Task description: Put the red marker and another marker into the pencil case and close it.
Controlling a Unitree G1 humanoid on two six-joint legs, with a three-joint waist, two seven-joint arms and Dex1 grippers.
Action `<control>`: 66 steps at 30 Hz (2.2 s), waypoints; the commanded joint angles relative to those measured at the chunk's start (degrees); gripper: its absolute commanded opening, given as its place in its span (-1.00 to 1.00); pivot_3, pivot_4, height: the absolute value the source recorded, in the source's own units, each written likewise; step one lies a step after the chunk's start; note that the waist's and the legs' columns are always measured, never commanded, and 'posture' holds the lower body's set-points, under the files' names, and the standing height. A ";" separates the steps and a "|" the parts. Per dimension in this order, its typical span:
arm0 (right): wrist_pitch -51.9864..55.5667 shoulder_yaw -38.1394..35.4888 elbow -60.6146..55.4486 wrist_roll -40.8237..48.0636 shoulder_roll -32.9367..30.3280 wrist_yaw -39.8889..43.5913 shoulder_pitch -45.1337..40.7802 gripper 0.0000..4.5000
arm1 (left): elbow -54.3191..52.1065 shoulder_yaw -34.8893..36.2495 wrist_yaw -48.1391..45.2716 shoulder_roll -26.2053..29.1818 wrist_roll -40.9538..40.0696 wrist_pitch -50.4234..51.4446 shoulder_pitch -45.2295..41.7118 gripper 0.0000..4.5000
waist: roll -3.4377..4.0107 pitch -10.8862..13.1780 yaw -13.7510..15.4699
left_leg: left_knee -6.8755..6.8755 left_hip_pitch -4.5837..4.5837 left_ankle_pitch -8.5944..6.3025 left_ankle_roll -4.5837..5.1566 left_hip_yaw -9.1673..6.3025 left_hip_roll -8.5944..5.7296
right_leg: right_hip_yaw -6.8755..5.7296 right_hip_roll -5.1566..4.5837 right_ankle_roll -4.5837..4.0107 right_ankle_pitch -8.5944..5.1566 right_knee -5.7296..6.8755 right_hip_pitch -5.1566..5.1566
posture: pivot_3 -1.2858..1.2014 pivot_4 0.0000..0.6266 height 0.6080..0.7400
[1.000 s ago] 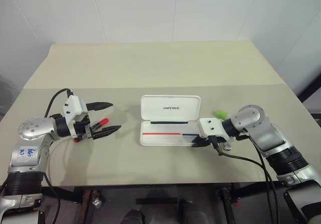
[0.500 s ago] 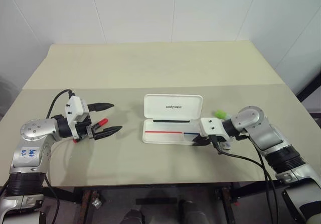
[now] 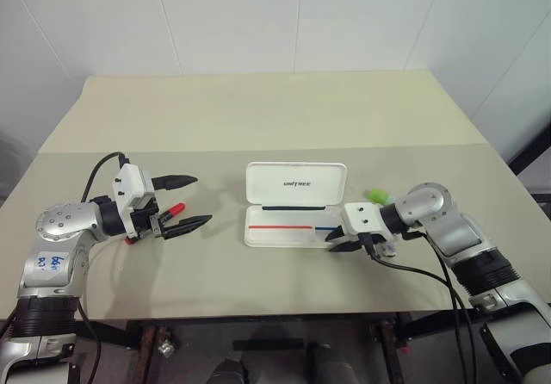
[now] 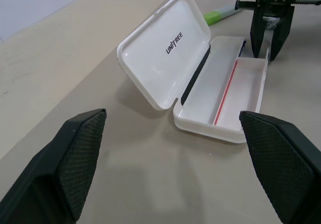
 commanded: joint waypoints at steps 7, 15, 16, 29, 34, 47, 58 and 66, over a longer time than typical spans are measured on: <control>6.63 -4.96 -12.13 12.80 -1.70 4.70 3.61 -0.48 | -2.42 1.39 0.04 0.44 -1.52 0.32 1.09 1.00 | 0.00 0.00 0.15 | -0.04 -0.04 -0.01 0.02 -0.01 0.00 | -0.01 -0.01 0.01 0.00 -0.10 0.01 | 0.03 -0.52 1.00; 7.67 -14.69 -11.68 17.79 -3.14 -1.08 6.75 0.40 | -3.30 3.53 0.61 1.48 -1.82 0.34 4.32 1.00 | -0.01 0.00 0.12 | -0.03 -0.01 -0.01 0.02 -0.01 0.01 | -0.01 -0.01 0.00 0.00 -0.09 0.02 | 0.03 -0.52 1.00; 7.34 -15.26 -11.51 17.63 -3.18 -1.69 7.05 0.53 | -3.15 3.86 0.42 1.64 -1.88 0.17 4.70 1.00 | -0.01 0.00 0.14 | -0.03 -0.01 -0.01 0.02 -0.01 0.01 | -0.01 -0.01 0.00 0.00 -0.09 0.02 | 0.03 -0.52 1.00; 14.70 -30.11 -13.76 26.03 -7.34 -9.28 15.37 0.99 | 7.21 10.76 -0.01 5.85 -0.61 -4.42 10.31 1.00 | 0.00 0.01 -0.09 | -0.09 0.07 -0.03 0.06 0.14 0.04 | 0.07 -0.01 -0.01 -0.01 -0.12 0.02 | 0.03 -0.52 1.00; 25.72 -31.70 -22.36 33.60 -7.81 -11.57 17.29 0.99 | 12.38 11.17 -0.26 7.69 -0.49 -3.03 10.50 1.00 | -0.01 0.00 0.16 | -0.07 0.10 -0.03 0.06 0.12 0.12 | 0.05 0.05 -0.07 -0.04 -0.06 0.02 | 0.03 -0.52 1.00; 27.04 -28.68 -26.21 34.34 -6.73 -15.59 15.68 0.99 | 26.04 6.98 2.44 5.71 5.93 -8.40 6.93 1.00 | -0.02 0.00 0.30 | -0.08 0.07 -0.05 0.09 0.15 0.10 | 0.05 0.02 -0.04 -0.02 -0.15 0.02 | 0.03 -0.52 1.00; 26.64 -28.06 -25.81 33.39 -7.08 -15.49 14.81 0.99 | 34.95 2.57 4.39 0.10 8.89 -13.03 0.05 1.00 | -0.06 -0.03 0.35 | -0.04 0.04 -0.05 0.10 0.15 0.07 | 0.05 0.00 0.02 0.02 -0.11 0.02 | 0.03 -0.52 1.00; 26.64 -27.95 -26.78 33.31 -6.64 -16.60 15.64 1.00 | 37.60 2.99 3.85 -0.50 7.97 -13.34 -1.06 0.33 | -0.07 -0.03 0.60 | 0.06 0.10 -0.04 0.10 0.13 0.07 | 0.05 0.01 -0.02 0.05 0.01 0.06 | 0.03 -0.52 1.00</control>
